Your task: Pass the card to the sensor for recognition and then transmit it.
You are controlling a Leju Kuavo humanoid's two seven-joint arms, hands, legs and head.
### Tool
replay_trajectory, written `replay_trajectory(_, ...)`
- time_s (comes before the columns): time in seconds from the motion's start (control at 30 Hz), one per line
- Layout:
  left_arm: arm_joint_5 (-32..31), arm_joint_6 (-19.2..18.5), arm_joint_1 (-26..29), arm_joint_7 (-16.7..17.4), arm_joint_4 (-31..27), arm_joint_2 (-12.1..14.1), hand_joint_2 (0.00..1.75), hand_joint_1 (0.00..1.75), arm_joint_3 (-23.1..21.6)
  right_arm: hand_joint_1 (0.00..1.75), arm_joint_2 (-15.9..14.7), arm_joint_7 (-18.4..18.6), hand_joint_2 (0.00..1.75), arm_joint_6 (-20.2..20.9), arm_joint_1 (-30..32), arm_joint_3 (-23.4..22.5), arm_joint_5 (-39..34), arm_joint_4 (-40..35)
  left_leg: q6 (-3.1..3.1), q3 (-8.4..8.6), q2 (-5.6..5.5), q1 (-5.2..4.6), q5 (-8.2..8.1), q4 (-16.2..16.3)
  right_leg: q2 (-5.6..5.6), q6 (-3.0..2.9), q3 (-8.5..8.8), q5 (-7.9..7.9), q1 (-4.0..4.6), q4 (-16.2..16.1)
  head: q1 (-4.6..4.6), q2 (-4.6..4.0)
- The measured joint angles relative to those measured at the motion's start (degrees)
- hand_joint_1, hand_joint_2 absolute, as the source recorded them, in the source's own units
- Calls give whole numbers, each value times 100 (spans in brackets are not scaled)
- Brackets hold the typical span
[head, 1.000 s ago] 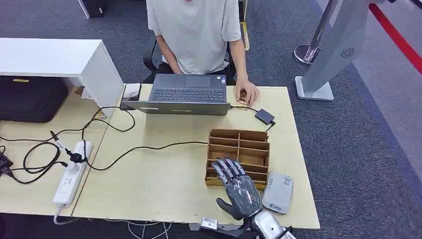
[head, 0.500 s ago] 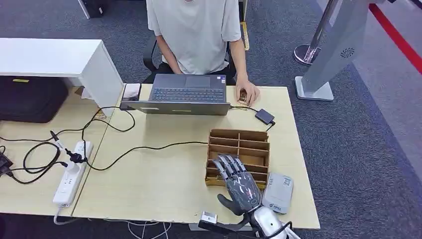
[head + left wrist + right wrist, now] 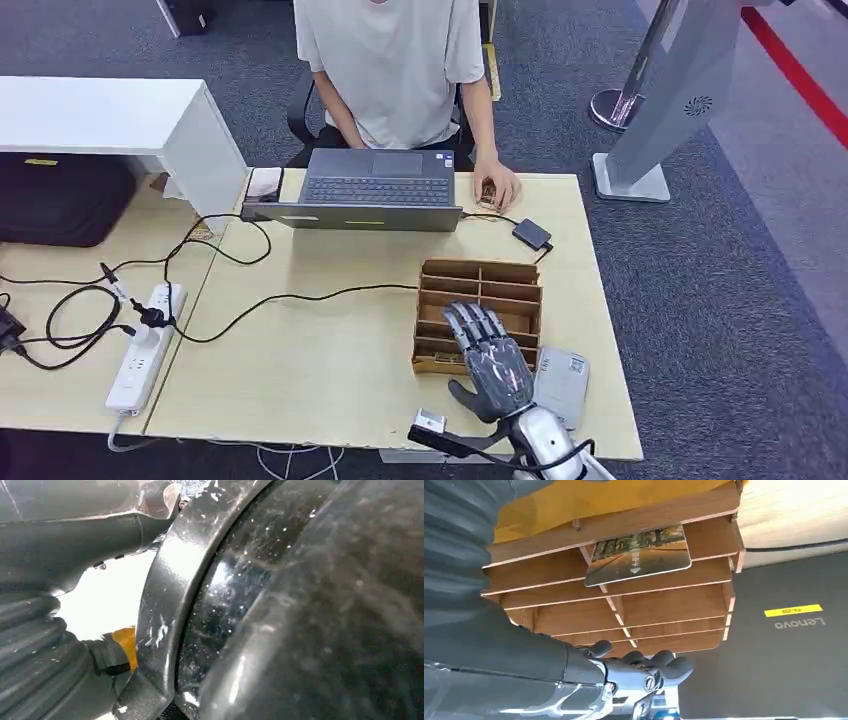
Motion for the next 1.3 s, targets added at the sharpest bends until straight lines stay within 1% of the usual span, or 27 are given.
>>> replay_trajectory(0.1, 0, 0, 3, 7, 0, 0, 175, 0, -11, 0, 0, -15, 175, 9, 0, -11, 0, -2, 0, 0, 0, 0, 0, 0, 0, 0, 0, 0, 0, 0, -2, 0)
replay_trajectory(0.13, 0, 0, 3, 7, 0, -2, 175, 0, -15, 175, 0, -28, 175, 15, 0, -11, -2, -2, 0, 0, 0, 0, 0, 0, 0, 0, 0, 0, 0, 0, 0, 0)
replay_trajectory(0.43, 0, -15, 6, 7, 0, 0, 175, 0, -142, 175, 2, -164, 175, 61, 3, -20, -157, -52, 0, 0, 0, 0, 0, 0, 0, 0, 0, 0, 0, 0, -2, 0)
replay_trajectory(0.9, 0, -50, -4, 7, 0, 0, 175, 0, -310, 175, 2, -227, 175, 85, 1, -29, -278, -66, 0, 0, 0, 0, 0, 0, 0, 0, 0, 0, 0, 0, -2, 0)
replay_trajectory(1.3, 0, -52, -1, 7, 0, 2, 175, 0, -323, 175, 2, -227, 175, 87, 1, -31, -282, -66, 0, 0, 0, 0, 0, 0, 0, 0, 0, 0, 0, 0, -2, 0)
